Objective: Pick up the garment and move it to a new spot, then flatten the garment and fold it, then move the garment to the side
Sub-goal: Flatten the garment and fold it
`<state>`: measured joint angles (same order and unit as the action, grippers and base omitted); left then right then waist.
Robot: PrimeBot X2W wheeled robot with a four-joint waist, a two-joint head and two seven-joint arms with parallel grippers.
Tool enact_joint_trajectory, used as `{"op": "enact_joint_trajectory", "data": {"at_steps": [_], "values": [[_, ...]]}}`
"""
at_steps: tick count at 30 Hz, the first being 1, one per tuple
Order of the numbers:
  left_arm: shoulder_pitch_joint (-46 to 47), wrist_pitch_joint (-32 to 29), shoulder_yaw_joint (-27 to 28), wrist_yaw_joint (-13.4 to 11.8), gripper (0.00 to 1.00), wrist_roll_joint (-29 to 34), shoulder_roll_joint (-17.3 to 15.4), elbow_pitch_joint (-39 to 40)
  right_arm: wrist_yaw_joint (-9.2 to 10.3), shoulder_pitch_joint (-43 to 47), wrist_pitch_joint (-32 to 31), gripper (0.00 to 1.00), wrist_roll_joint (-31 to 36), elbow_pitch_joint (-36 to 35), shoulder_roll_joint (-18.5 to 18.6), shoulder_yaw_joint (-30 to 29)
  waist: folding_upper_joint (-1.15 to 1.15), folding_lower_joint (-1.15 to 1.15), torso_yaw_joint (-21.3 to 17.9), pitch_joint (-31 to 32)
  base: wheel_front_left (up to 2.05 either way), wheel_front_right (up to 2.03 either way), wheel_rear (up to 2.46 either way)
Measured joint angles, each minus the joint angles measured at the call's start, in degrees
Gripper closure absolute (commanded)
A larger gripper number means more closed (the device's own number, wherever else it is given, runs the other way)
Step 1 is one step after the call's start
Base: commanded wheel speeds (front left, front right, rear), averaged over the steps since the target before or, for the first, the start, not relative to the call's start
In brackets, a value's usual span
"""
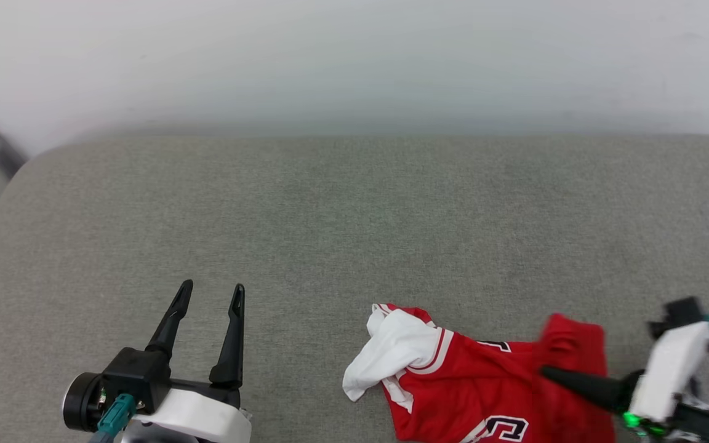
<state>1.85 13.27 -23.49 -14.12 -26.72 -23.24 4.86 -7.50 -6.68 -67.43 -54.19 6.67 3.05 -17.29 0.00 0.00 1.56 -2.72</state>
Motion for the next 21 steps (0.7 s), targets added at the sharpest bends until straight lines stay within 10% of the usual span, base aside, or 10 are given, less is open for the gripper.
{"op": "enact_joint_trajectory", "data": {"at_steps": [16, 20, 21], "values": [[1.59, -0.74, -1.83, 1.02, 0.00, -0.38, 0.77, -0.94, 0.00, -6.73, 21.59, 1.00, -8.83, 12.73, -0.11, 32.19, 0.00, 0.00, 4.53, 0.88, 0.00, 0.00, 0.00], [2.21, -0.38, -2.30, 1.55, 0.00, -0.68, 1.78, -2.09, 0.00, -8.61, 27.74, 0.06, -5.44, 17.46, -0.08, 36.29, 0.00, 0.00, 5.71, 0.07, 0.00, 0.00, 0.00], [2.21, -0.25, -2.30, 1.58, 0.00, -0.75, 1.92, -2.40, 0.00, -8.77, 28.74, 0.00, -5.54, 17.94, -0.11, 37.10, 0.00, 0.00, 5.92, -0.04, 0.00, 0.00, 0.00]]}}
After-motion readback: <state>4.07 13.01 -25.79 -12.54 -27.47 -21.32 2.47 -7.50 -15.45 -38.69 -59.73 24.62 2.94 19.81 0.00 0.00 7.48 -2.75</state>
